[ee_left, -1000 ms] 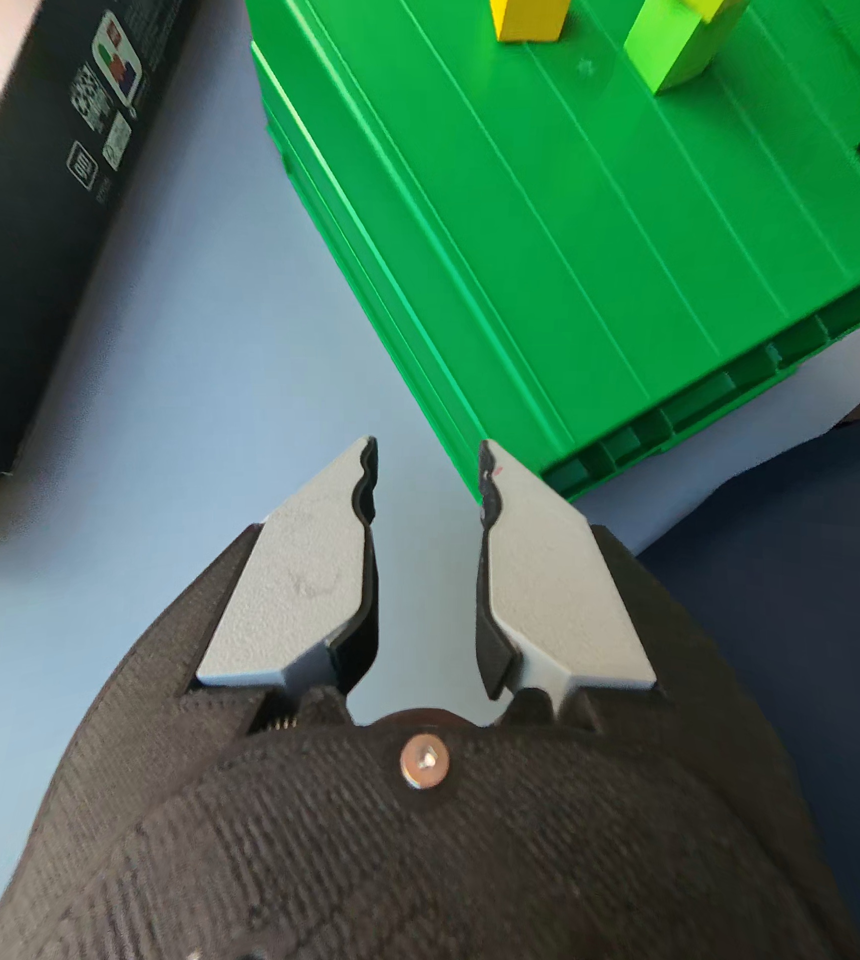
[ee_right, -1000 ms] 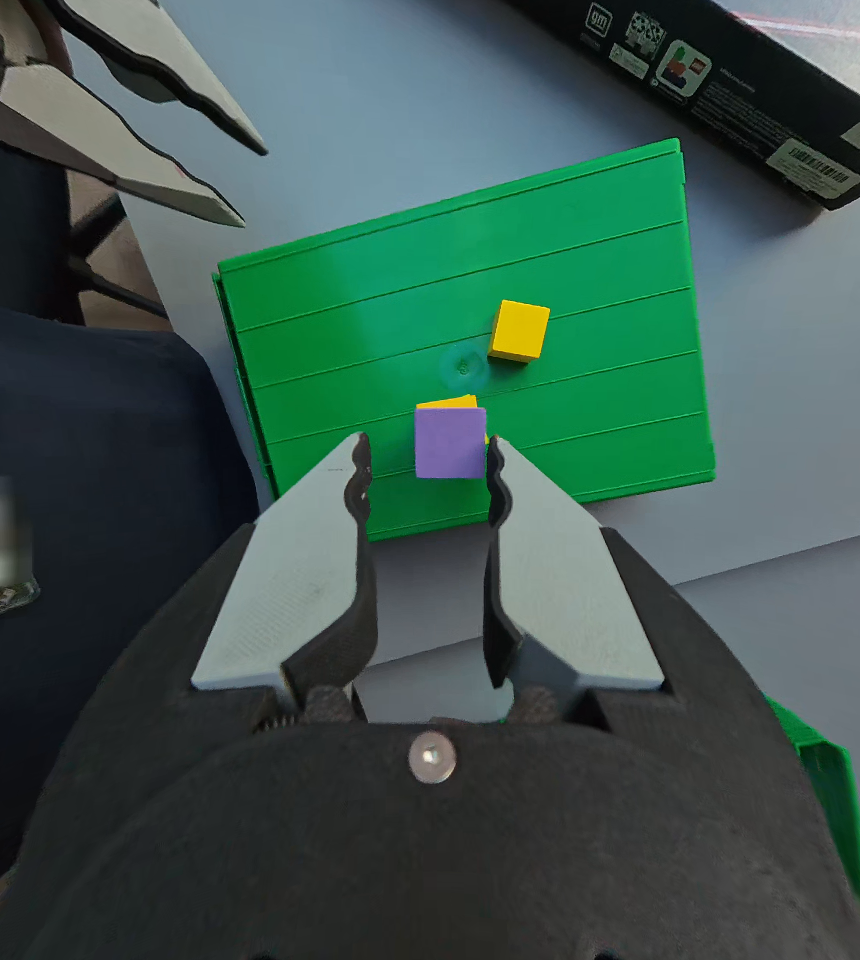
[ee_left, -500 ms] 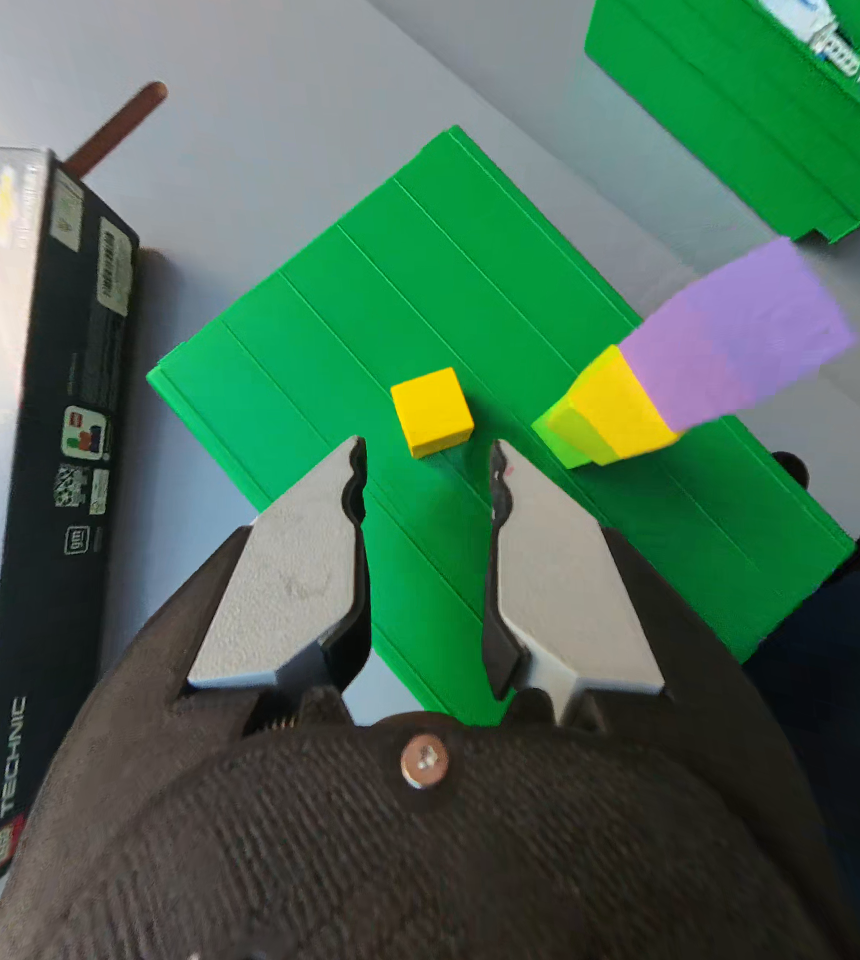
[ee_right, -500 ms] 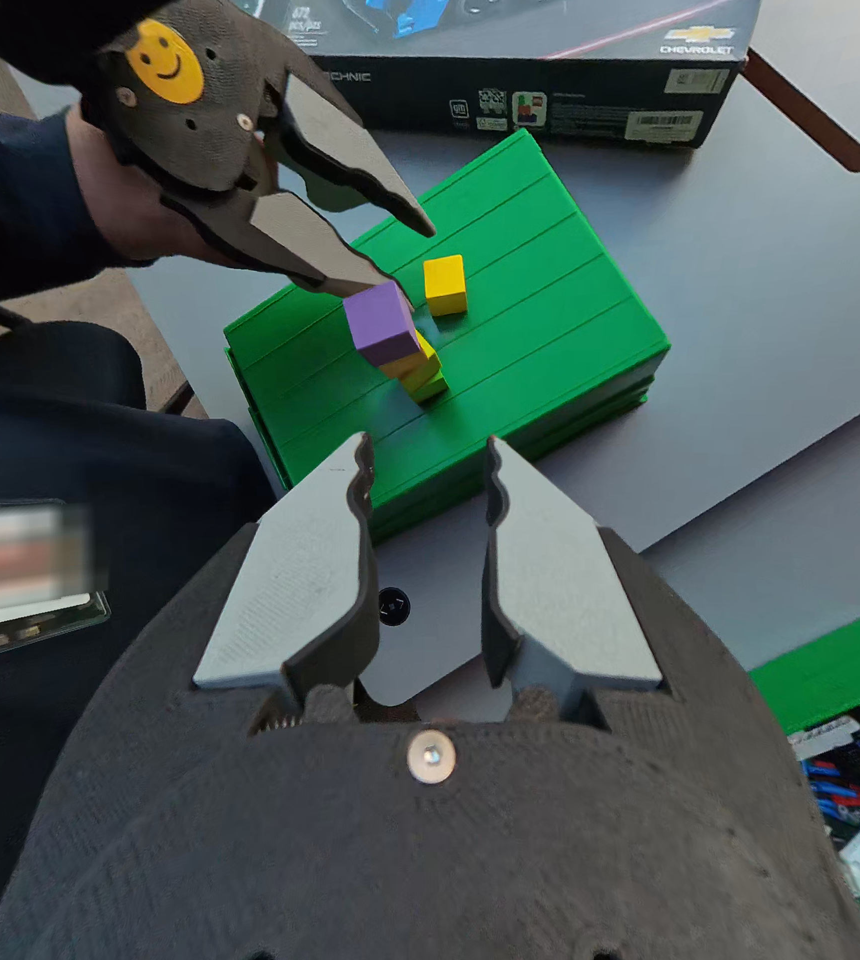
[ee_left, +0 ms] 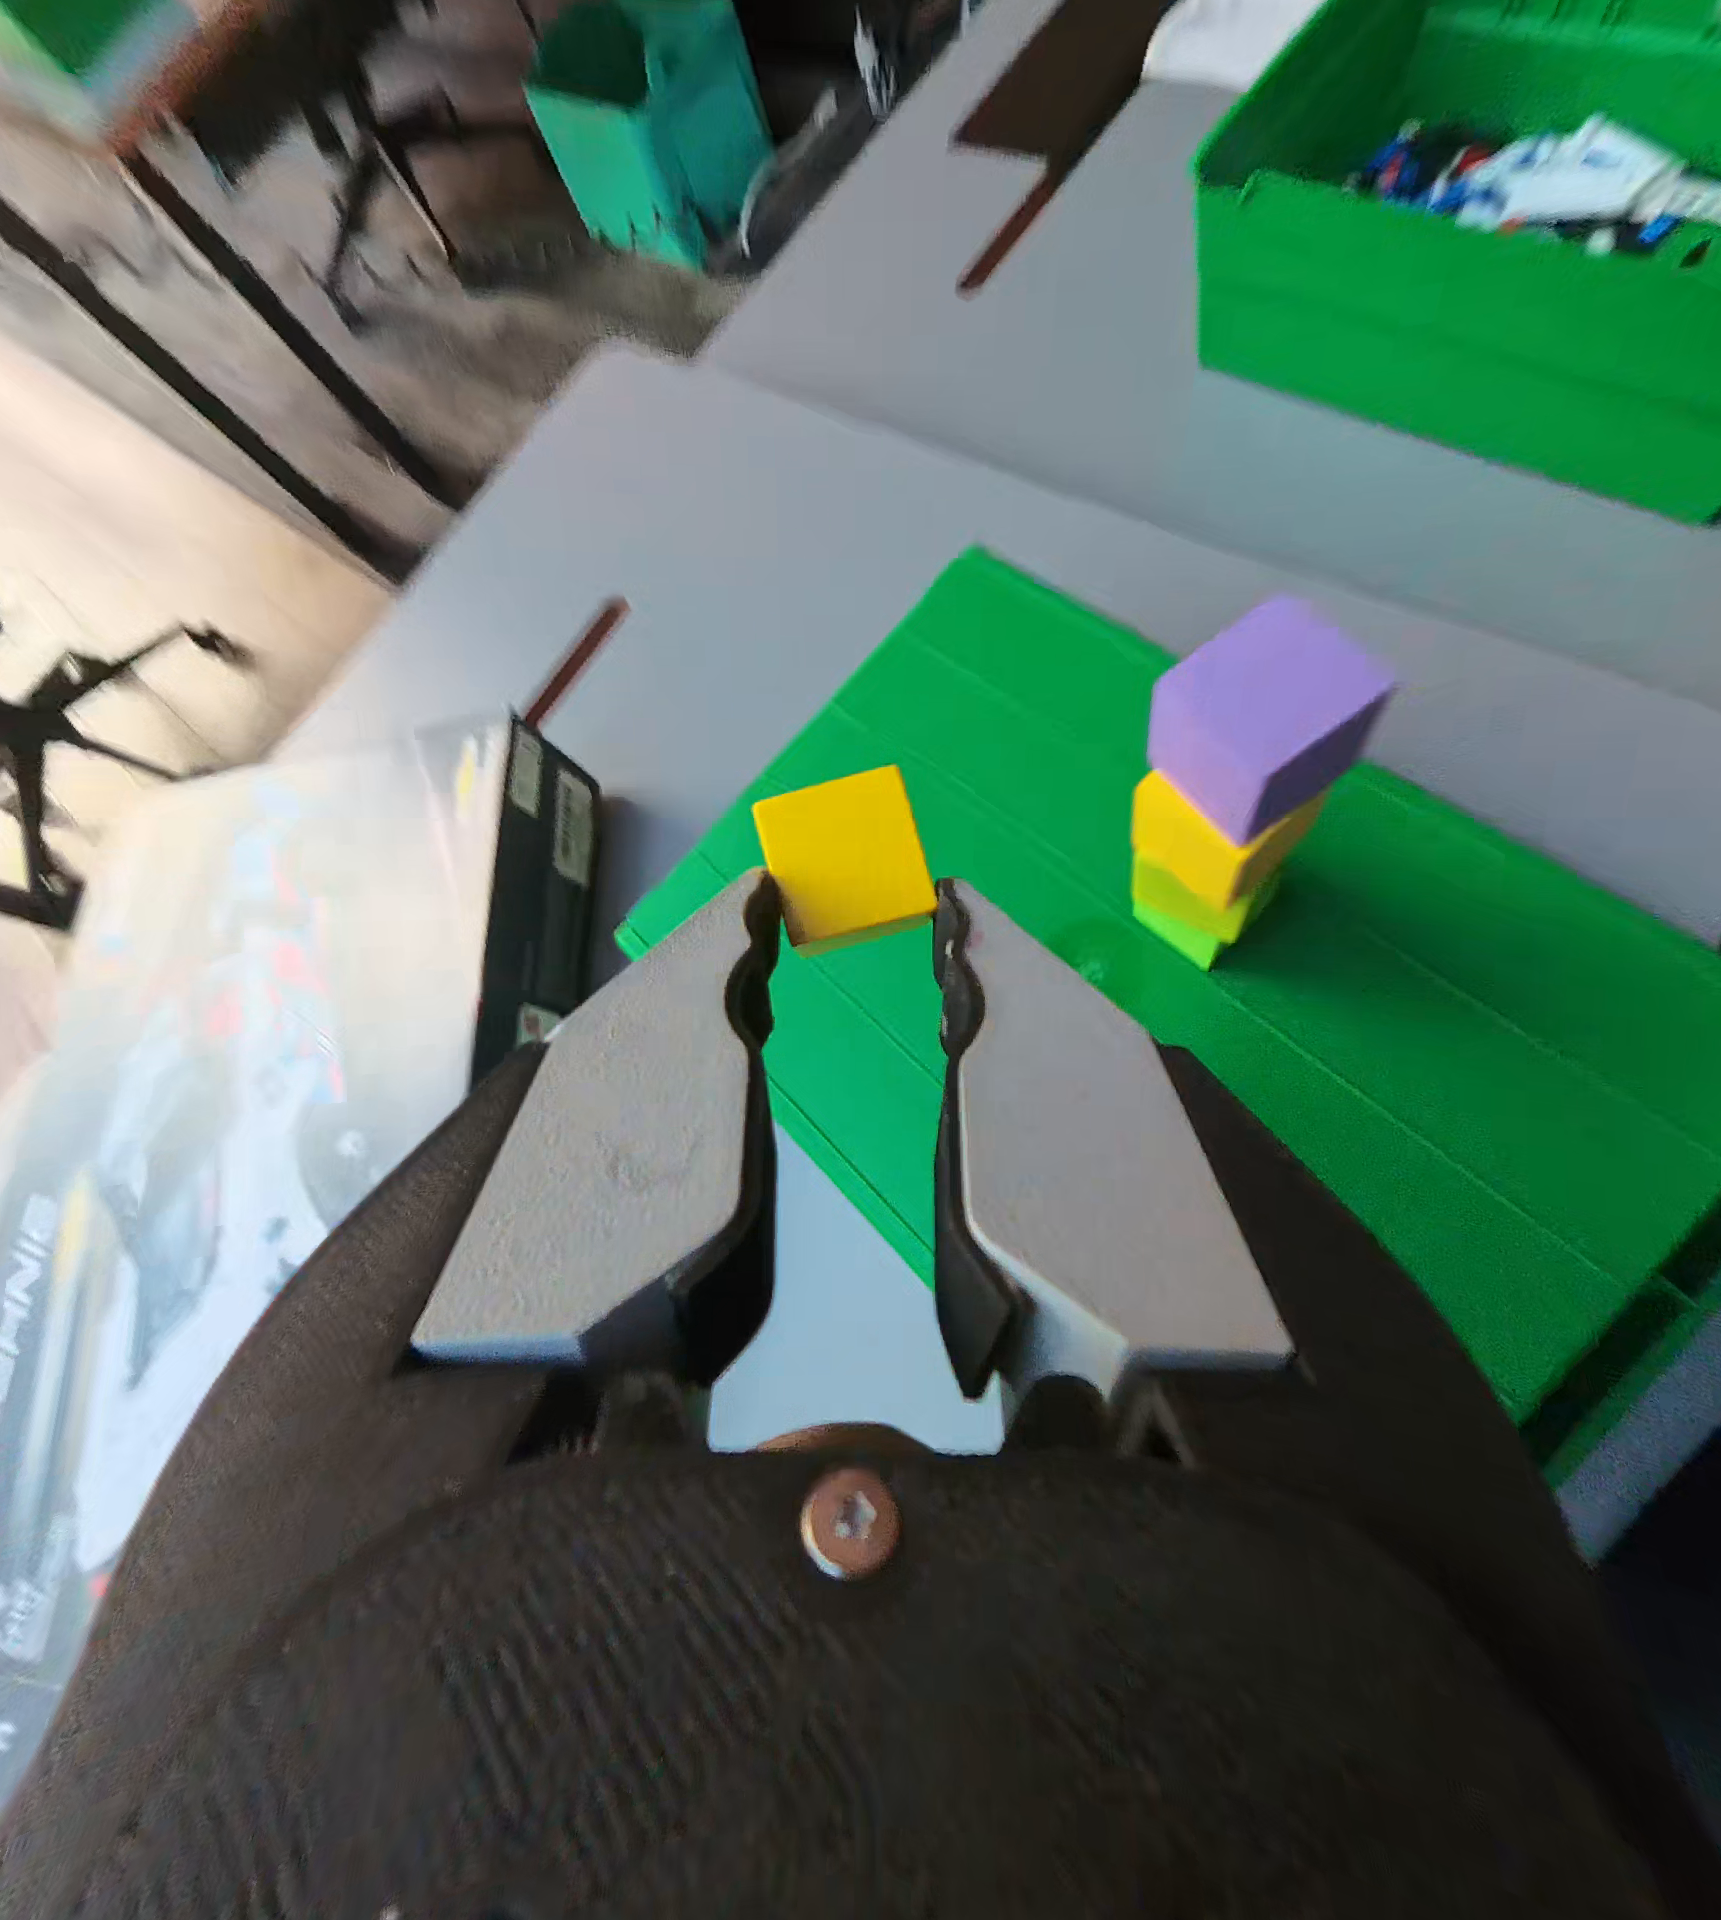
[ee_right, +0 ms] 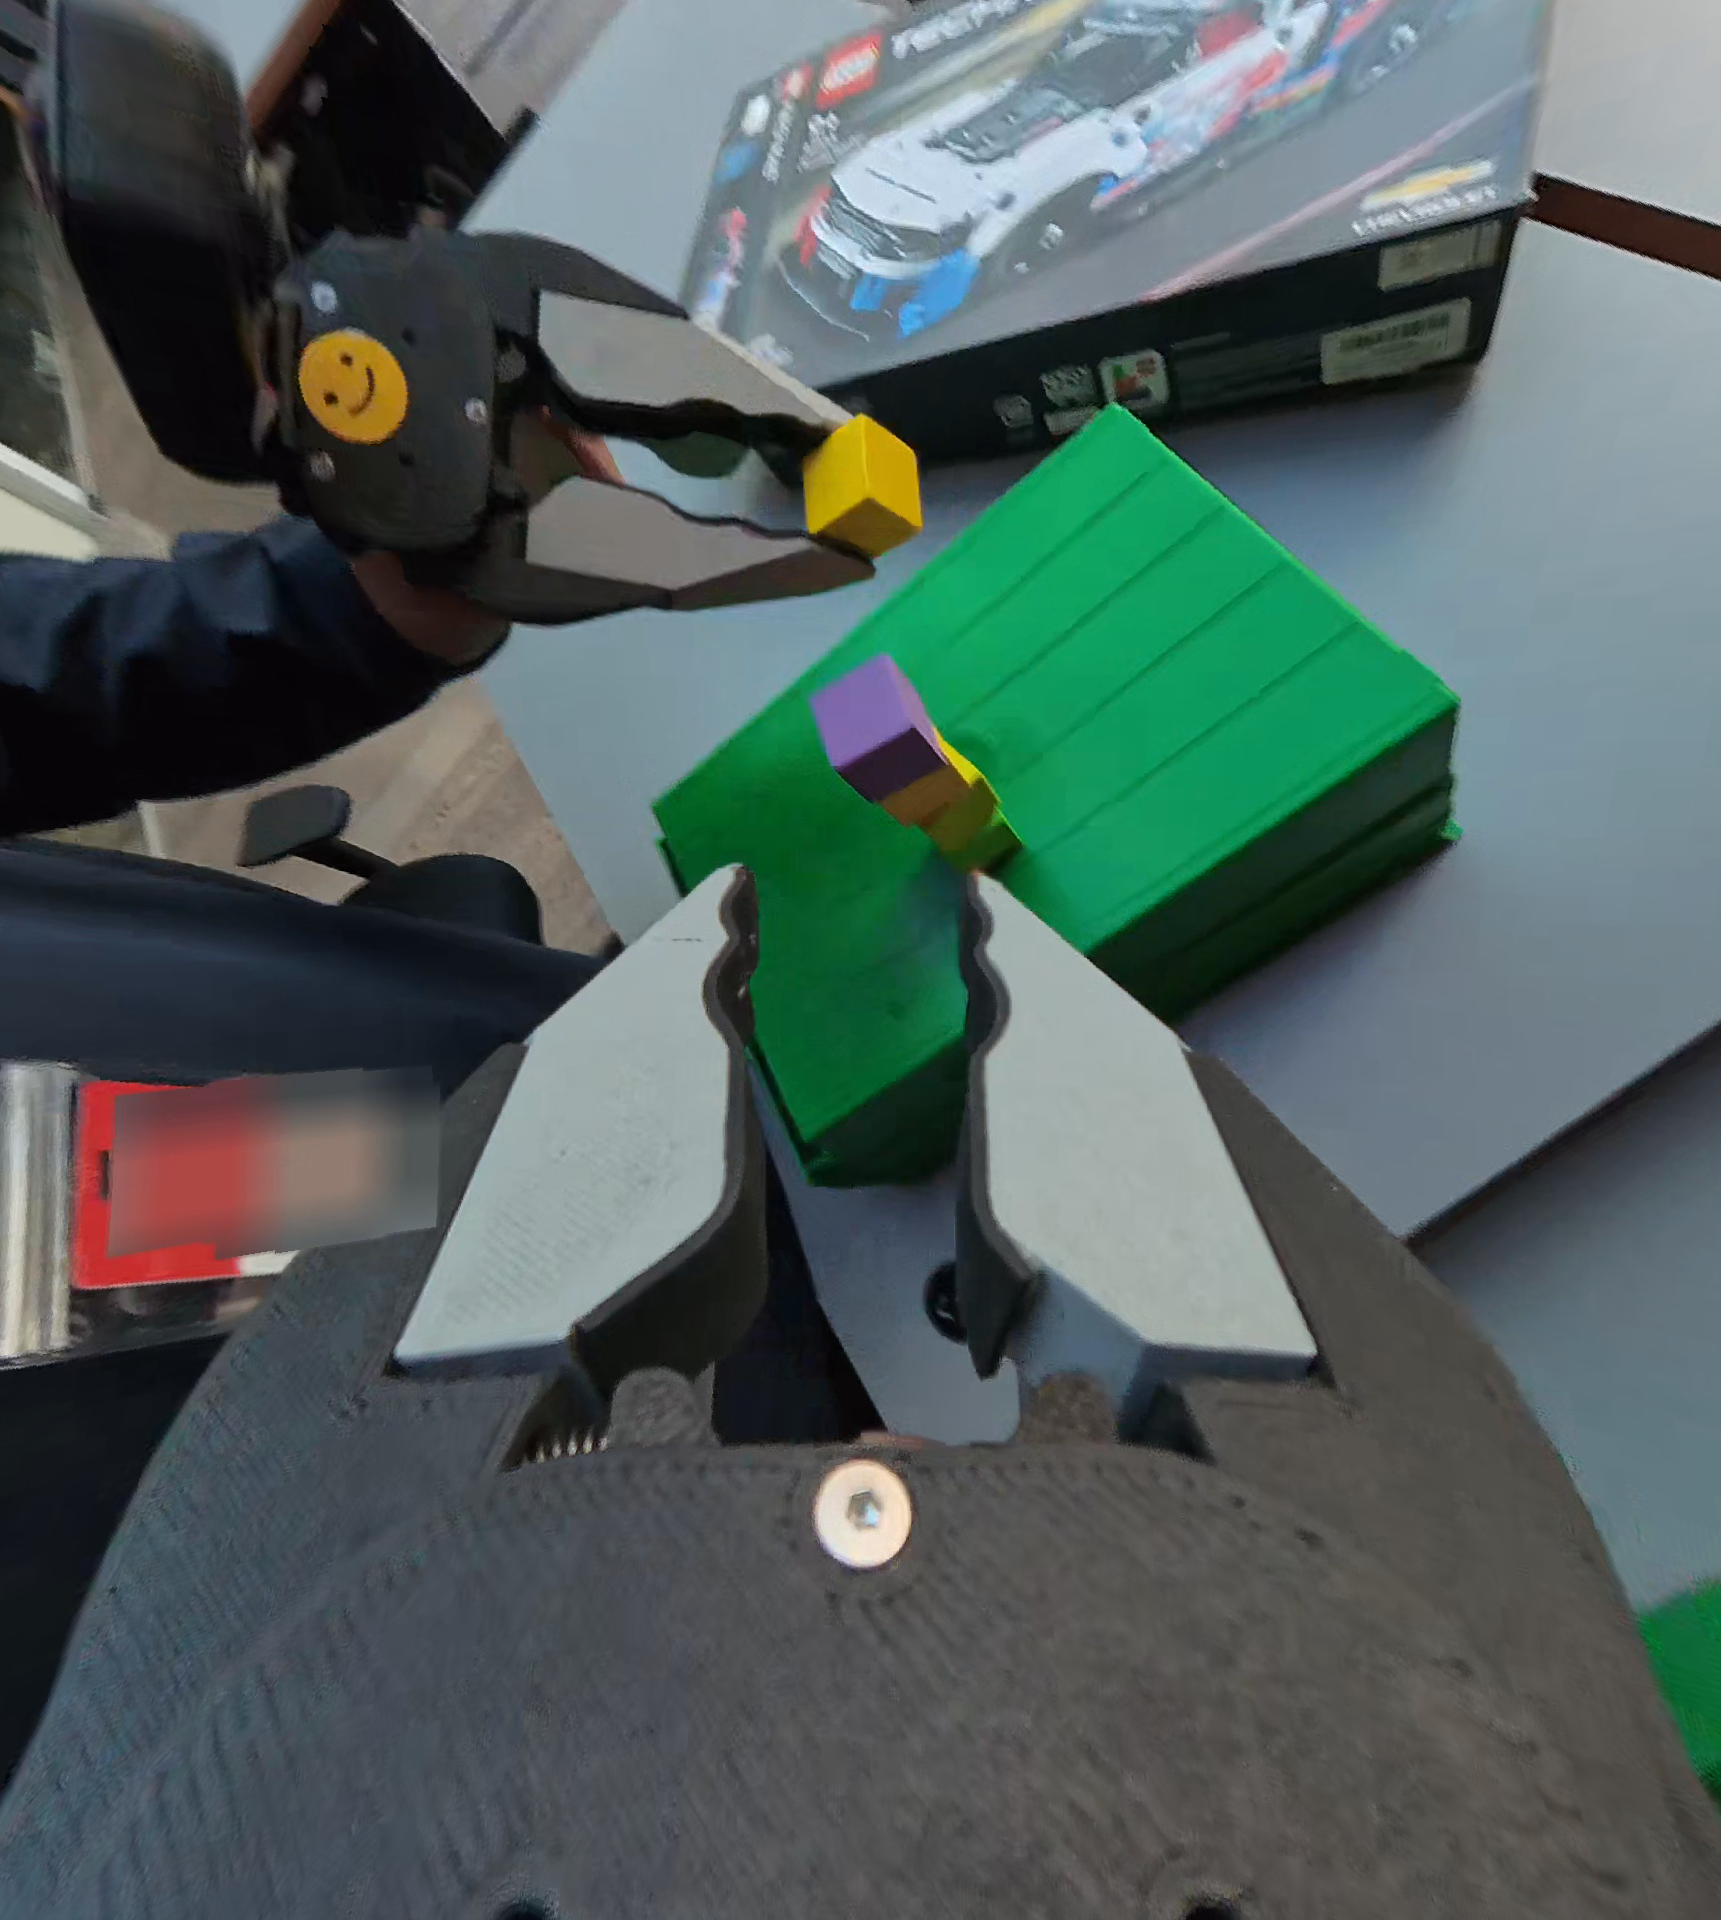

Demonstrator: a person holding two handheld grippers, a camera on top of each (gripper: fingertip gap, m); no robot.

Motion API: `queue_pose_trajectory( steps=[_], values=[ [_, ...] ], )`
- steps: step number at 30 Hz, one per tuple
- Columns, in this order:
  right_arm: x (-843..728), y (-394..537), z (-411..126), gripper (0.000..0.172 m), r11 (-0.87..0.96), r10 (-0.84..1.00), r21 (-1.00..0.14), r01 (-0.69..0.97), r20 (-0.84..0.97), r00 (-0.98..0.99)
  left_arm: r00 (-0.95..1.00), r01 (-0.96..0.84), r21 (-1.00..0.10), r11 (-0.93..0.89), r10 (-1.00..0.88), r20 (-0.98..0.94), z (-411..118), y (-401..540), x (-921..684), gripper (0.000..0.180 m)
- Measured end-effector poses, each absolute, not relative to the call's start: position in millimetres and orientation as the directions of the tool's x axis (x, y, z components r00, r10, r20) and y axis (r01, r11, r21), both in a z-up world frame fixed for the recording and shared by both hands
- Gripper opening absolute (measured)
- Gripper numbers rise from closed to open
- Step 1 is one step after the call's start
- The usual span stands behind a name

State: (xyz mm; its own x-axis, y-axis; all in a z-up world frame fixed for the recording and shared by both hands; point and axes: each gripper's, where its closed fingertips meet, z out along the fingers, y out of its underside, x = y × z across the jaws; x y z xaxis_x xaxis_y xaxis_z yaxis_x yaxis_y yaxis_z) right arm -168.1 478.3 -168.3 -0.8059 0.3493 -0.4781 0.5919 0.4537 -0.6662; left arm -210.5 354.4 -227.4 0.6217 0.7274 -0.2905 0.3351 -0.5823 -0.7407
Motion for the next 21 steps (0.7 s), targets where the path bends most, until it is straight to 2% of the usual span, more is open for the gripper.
queue_pose_trajectory(
  steps=[5,9,11,14,21],
  values=[
    [-155,425,-117,0.046,0.348,0.168,-0.695,0.629,-0.614,-0.771,0.615,0.068,-0.831,-0.553,0.679,-0.401,-148,380,-176,0.027],
    [-136,395,-103,0.051,0.385,0.069,-0.689,0.613,-0.641,-0.764,0.607,-0.028,-0.845,-0.533,0.663,-0.438,-117,396,-152,0.028],
    [-126,386,-103,0.047,0.417,0.044,-0.686,0.596,-0.64,-0.767,0.61,-0.059,-0.833,-0.55,0.641,-0.467,-112,402,-144,0.028],
    [-124,381,-110,0.027,0.432,0.078,-0.68,0.592,-0.626,-0.776,0.605,-0.072,-0.818,-0.57,0.627,-0.49,-113,403,-138,0.028],
    [-123,382,-115,0.027,0.427,0.101,-0.694,0.579,-0.6,-0.794,0.611,-0.019,-0.857,-0.514,0.673,-0.417,-120,403,-136,0.027]
  ],
)
